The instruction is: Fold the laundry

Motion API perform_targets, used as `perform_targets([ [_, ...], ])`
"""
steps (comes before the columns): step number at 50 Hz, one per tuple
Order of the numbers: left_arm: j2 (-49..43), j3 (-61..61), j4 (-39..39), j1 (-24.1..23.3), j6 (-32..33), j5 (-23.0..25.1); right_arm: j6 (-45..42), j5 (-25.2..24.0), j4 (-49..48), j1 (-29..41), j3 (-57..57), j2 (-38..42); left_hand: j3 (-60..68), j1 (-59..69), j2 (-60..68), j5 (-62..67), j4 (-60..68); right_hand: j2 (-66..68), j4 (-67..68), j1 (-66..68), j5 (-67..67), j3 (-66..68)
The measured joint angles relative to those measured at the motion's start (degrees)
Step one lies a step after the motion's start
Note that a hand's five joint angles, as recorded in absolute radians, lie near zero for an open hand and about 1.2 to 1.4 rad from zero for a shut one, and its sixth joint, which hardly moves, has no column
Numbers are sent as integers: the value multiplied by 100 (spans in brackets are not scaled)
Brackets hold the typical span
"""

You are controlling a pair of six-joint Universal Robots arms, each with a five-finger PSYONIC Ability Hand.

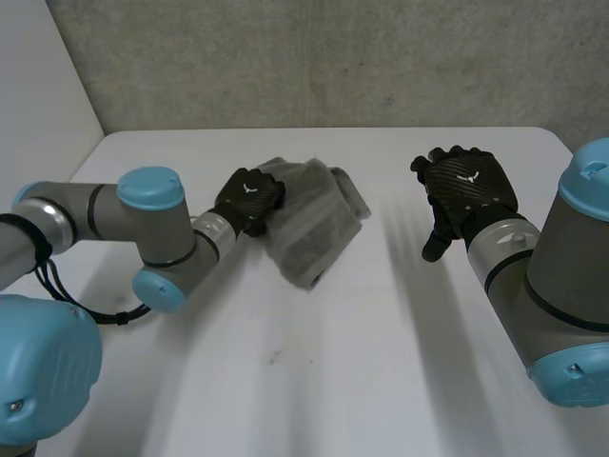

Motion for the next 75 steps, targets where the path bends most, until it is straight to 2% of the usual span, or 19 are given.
perform_targets([
  [2, 65, -32, -16, -90, 32, -40, -27, -1, 0, 3, -4, 11, 918, 802, 929, 931, 925, 0, 0, 0, 0, 0],
  [7, 416, -310, -64, -255, 21, -189, -98, -2, 0, 3, -11, 14, 1452, 1180, 1466, 1394, 1448, 0, 0, 0, 0, 0],
  [16, 2056, -1982, -190, -784, -596, -1152, -294, 11, 10, -3, -54, 2, 1975, 1552, 1979, 1869, 1995, 0, 0, 0, 0, 0],
  [19, 2857, -3041, -299, -1326, -1450, -1587, -344, 44, 31, -37, -146, -10, 2033, 1561, 2031, 1911, 2052, 0, 0, 0, 0, 0],
  [24, 3189, -3535, -366, -1662, -1944, -1682, -346, 59, 42, -57, -187, -19, 2043, 1562, 2038, 1912, 2063, 0, 0, 0, 0, 0],
  [25, 3438, -3935, -434, -2022, -2419, -1714, -340, 82, 55, -80, -233, -32, 2052, 1591, 2048, 1913, 2068, 0, 0, 0, 0, 0],
  [30, 3560, -4199, -584, -2514, -3063, -1692, -330, 99, 65, -91, -261, -51, 1966, 1598, 1951, 1913, 1961, 0, 0, 0, 0, 0],
  [31, 3553, -4208, -622, -2586, -3176, -1683, -328, 101, 68, -90, -268, -53, 625, 957, 609, 830, 753, 0, 0, 0, 0, 0],
  [33, 3545, -4202, -649, -2626, -3244, -1678, -327, 102, 72, -90, -274, -55, 203, 180, 185, 192, 193, 0, 0, 0, 0, 0],
  [34, 3533, -4166, -694, -2670, -3336, -1668, -327, 103, 80, -90, -286, -55, -820, -884, -831, -822, -810, 0, 0, 0, 0, 0],
  [35, 3526, -4120, -731, -2682, -3383, -1661, -324, 102, 101, -91, -305, -55, -1117, -1078, -1123, -1066, -1071, 0, 0, 0, 0, 0],
  [40, 3592, -3910, -802, -2442, -3401, -1661, -292, 89, 328, -116, -425, -32, -1987, -2033, -2004, -2006, -2005, 0, 0, 0, 0, 0],
  [48, 3920, -3509, -807, -1302, -3313, -1472, 169, -56, 1413, -278, -842, 57, -2316, -2316, -2320, -2322, -2333, 0, 0, 0, 0, 0],
  [50, 3920, -3509, -807, -1302, -3313, -1472, 169, -56, 1413, -278, -842, 57, -2316, -2316, -2320, -2322, -2333, 0, 0, 0, 0, 0],
  [51, 3869, -3370, -808, -948, -3189, -1165, 633, -300, 1887, -306, -933, 82, -2316, -2316, -2321, -2328, -2333, 0, 0, 0, 0, 0],
  [57, 3464, -3197, -1056, -383, -2463, -327, 1551, -994, 2534, -317, -825, 112, -2317, -2316, -2321, -2328, -2333, 0, 0, 2, 0, 0],
  [64, 2960, -3145, -1617, -112, -1524, 121, 2111, -1563, 2643, -273, -399, 287, -2338, -2326, -2346, -2349, -2357, 0, 0, 2, 0, 0],
  [73, 2380, -2923, -1716, -109, -936, 166, 2269, -1632, 2443, -217, -225, 791, -2340, -2329, -2344, -2343, -2353, 177, 181, 109, 253, 288],
  [75, 2226, -2804, -1690, -119, -792, 158, 2302, -1595, 2283, -210, -232, 930, -1602, -1752, -1611, -1636, -1598, 2529, 2360, 2206, 2290, 2607],
])
